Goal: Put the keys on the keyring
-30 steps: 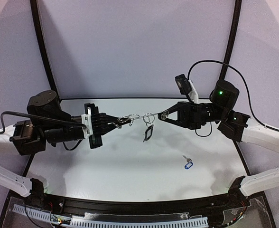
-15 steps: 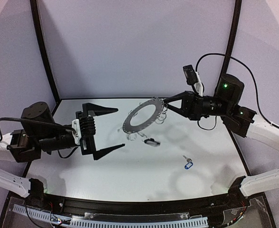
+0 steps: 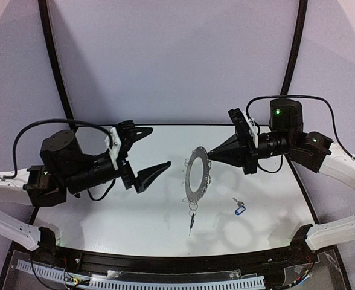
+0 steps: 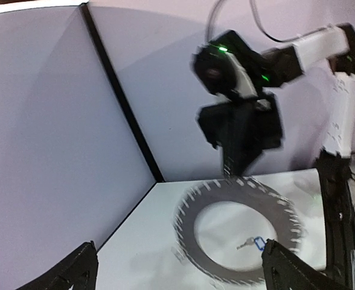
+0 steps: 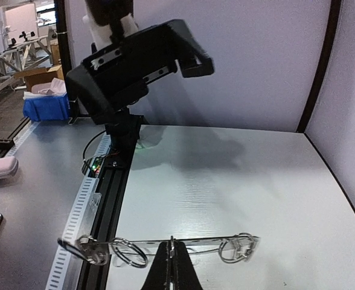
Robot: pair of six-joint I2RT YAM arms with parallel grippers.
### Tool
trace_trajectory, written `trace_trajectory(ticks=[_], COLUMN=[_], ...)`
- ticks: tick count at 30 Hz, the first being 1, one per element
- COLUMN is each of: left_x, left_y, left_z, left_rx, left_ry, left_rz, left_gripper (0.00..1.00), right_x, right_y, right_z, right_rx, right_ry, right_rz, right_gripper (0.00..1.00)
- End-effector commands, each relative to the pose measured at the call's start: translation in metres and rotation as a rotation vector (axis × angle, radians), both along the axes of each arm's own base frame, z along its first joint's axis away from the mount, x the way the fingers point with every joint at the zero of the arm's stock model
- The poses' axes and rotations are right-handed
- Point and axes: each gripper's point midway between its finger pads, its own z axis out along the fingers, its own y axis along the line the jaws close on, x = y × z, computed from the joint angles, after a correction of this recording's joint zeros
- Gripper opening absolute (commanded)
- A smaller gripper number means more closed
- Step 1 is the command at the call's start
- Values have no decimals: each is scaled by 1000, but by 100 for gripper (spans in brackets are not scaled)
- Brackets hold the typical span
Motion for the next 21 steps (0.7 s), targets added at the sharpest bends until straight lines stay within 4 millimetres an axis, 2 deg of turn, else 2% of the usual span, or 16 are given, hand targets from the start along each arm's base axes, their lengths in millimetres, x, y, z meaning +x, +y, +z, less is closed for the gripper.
trace_trajectory(ticks=[1, 2, 3, 4, 6, 8, 13, 17, 21], left_x=[26, 23, 24, 23, 7, -5, -17, -22, -20], left_y=[-23, -30, -40, -45, -60, -69, -74, -79, -87], left_z=[8, 5, -13, -8, -18, -26, -29, -33, -42], left_rx=[-60, -43, 15, 20, 68, 111, 149, 192, 264], left_ry=[178, 196, 236, 242, 272, 287, 284, 281, 310], left_rz=[67, 35, 20, -2, -116, -205, -283, -318, -318], left_gripper=[82, 75, 67, 65, 53, 45, 29, 24, 17], right_x=[-13, -16, -18, -21, -21, -11, -13, -11, -18], right_y=[0, 0, 1, 2, 5, 9, 13, 16, 21], right_z=[-3, -5, -7, -8, -10, -16, -18, -22, -30], right_rx=[18, 8, 3, -9, -38, -68, -65, -90, -127], right_ry=[-83, -75, -65, -47, -13, -3, 5, 27, 19], right_rz=[66, 89, 107, 122, 128, 78, 83, 77, 112], right_gripper=[0, 0, 0, 0, 0, 0, 0, 0, 0])
